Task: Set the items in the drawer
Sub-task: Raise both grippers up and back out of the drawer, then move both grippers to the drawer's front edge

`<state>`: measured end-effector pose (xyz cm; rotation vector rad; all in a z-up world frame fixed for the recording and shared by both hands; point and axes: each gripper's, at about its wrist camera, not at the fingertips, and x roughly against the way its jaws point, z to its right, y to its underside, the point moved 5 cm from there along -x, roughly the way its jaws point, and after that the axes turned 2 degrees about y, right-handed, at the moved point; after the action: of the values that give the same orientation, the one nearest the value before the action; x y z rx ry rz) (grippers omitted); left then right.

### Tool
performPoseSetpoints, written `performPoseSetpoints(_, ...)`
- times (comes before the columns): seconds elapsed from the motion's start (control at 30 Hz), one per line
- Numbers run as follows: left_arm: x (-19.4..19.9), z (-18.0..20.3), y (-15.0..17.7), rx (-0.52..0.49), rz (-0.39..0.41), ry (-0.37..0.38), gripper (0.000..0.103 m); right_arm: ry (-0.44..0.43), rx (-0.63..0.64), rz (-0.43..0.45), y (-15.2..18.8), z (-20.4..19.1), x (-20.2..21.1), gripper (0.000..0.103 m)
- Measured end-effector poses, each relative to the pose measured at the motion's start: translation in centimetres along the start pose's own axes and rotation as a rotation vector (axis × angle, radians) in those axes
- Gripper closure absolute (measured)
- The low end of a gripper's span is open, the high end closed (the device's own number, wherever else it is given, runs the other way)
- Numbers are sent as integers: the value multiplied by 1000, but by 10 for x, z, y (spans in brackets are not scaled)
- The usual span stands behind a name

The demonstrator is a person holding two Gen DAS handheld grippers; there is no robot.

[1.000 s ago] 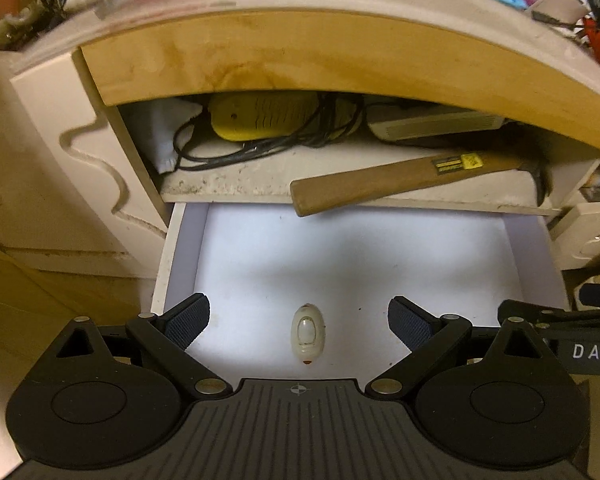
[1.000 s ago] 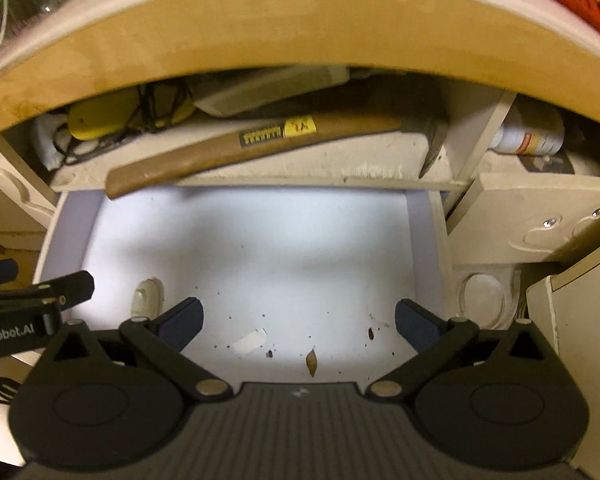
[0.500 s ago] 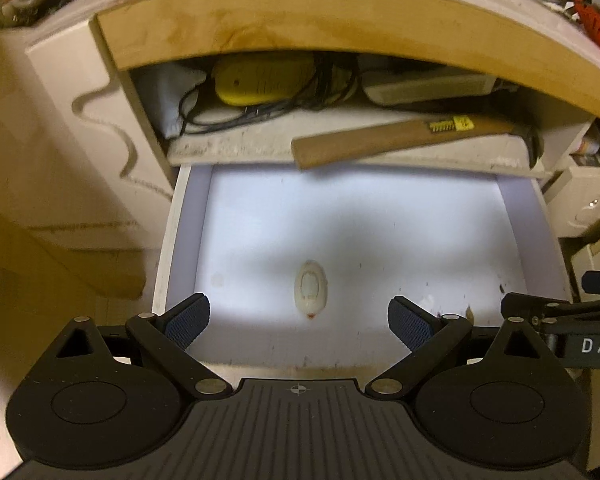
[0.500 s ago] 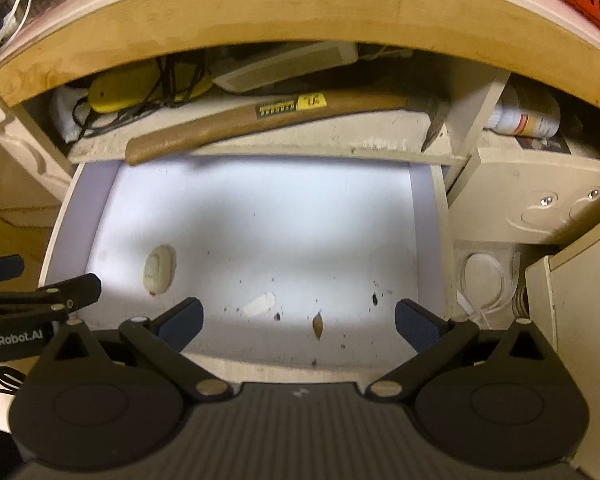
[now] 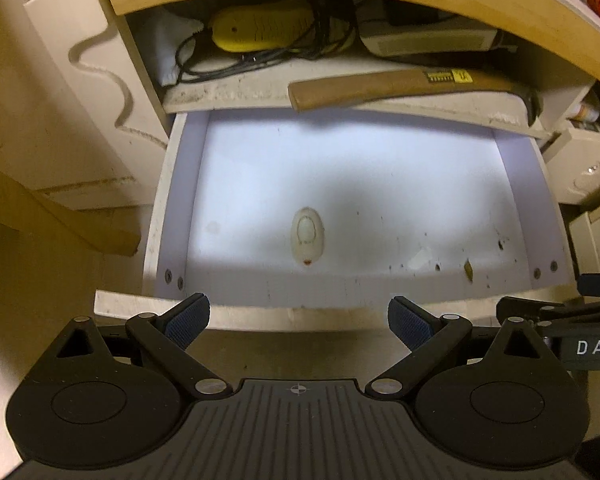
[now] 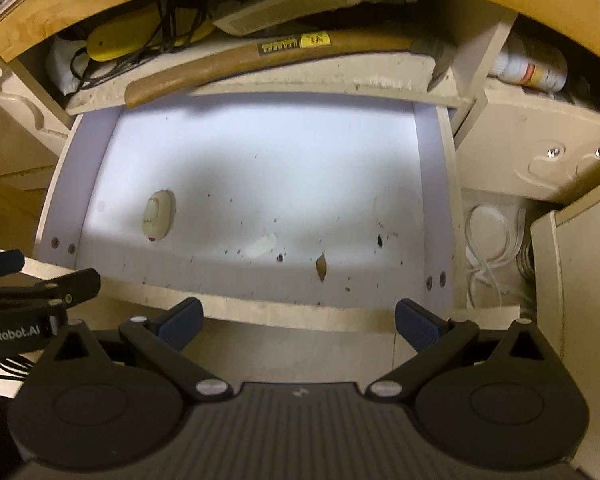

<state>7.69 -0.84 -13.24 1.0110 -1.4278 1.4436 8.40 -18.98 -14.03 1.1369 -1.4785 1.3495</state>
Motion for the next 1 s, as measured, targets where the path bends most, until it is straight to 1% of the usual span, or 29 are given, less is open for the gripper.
performPoseSetpoints(0.13, -2, 2, 6, -13, -25, -3, 4, -10, -5, -31, 6, -2, -1, 0)
performPoseSetpoints(0.3, -6, 1, 10, -6, -61, -11, 5, -16, -7, -75, 7, -4, -7, 0)
performPoseSetpoints(0.7, -25, 0, 19, -14, -159, -26, 5, -8, -13, -157, 11, -4, -25, 0)
performPoseSetpoints(0.87, -32, -3, 21, -11, -187, -28, 5, -3, -18, -179, 10, -1, -34, 0)
performPoseSetpoints(1.0, -36, -5, 19, -1, -194, -34, 5, 1, -22, -187, 9, 0, -37, 0)
